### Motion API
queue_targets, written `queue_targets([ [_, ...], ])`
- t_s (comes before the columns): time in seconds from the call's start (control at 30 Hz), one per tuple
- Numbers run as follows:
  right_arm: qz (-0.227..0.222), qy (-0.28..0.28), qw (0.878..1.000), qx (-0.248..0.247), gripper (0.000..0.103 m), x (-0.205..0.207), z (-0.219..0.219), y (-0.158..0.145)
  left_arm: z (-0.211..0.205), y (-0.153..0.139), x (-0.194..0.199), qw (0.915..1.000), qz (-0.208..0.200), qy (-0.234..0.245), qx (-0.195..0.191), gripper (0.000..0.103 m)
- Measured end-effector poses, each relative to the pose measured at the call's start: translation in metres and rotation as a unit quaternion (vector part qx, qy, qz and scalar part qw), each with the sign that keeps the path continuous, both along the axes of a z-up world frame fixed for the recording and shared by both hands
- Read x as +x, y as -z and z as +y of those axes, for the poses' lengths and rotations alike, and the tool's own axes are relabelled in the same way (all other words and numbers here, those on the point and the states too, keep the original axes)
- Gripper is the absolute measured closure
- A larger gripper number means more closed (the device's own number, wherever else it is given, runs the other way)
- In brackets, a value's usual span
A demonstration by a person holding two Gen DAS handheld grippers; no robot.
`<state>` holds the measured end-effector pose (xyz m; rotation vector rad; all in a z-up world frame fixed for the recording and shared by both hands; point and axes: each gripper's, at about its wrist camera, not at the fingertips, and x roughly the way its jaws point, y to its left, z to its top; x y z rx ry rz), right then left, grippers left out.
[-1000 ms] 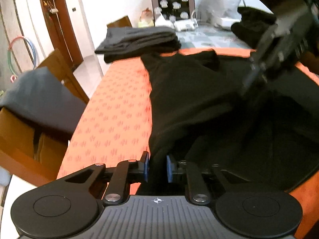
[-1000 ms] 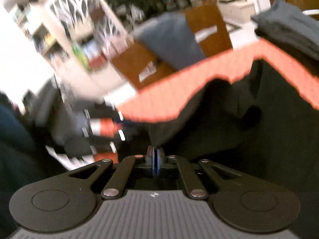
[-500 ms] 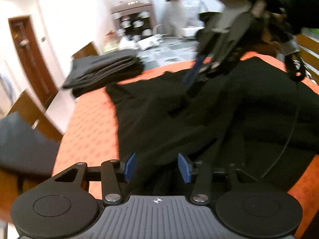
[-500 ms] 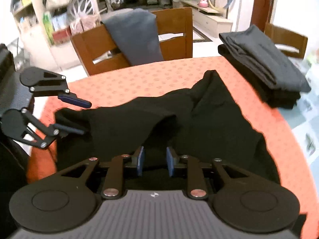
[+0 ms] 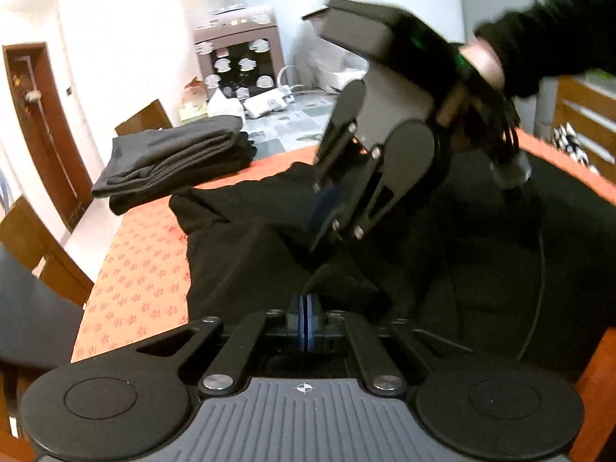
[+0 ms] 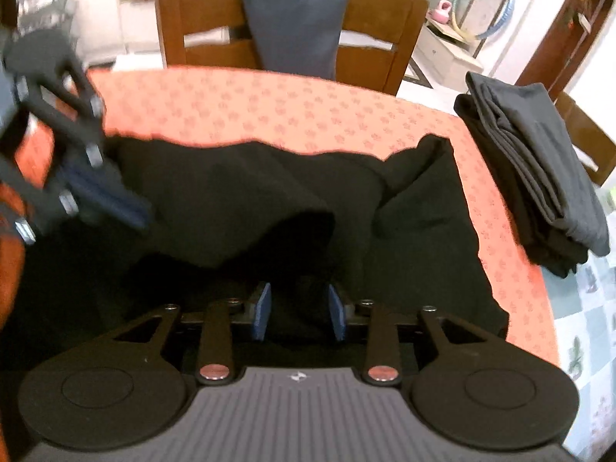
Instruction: Fold clothes
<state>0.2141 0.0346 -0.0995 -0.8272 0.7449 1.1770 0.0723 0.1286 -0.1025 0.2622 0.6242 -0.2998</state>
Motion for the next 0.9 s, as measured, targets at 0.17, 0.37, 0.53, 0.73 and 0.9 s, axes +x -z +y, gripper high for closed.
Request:
queue_targets([
  [0.17,-0.078,0.031,0.996,0.032,0.1,0.008,-0.013,-0.021,0.005,-0.007,-0.002,0.9994,0.015,0.007,-0.032,0.099],
  [0.37,-0.108,0.037,0.993,0.03,0.101,0.021,-0.025,-0.013,0.004,0.006,-0.005,0.9975,0.052,0.029,-0.038,0.099],
  [0.53,-0.104,0.054,0.993,0.015,0.096,0.026,-0.03,0.013,0.012,0.002,-0.002,0.9959,0.056,0.032,-0.063,0.099],
  [0.73,-0.071,0.112,0.99,0.052,0.086,0.035,-0.049,-0.007,0.022,-0.003,0.001,0.993,0.061,0.036,-0.094,0.096],
  [0.9,-0.019,0.159,0.983,0.09,0.077,0.039,-0.055,-0.016,0.021,-0.014,0.002,0.9922,0.032,0.041,-0.113,0.085],
])
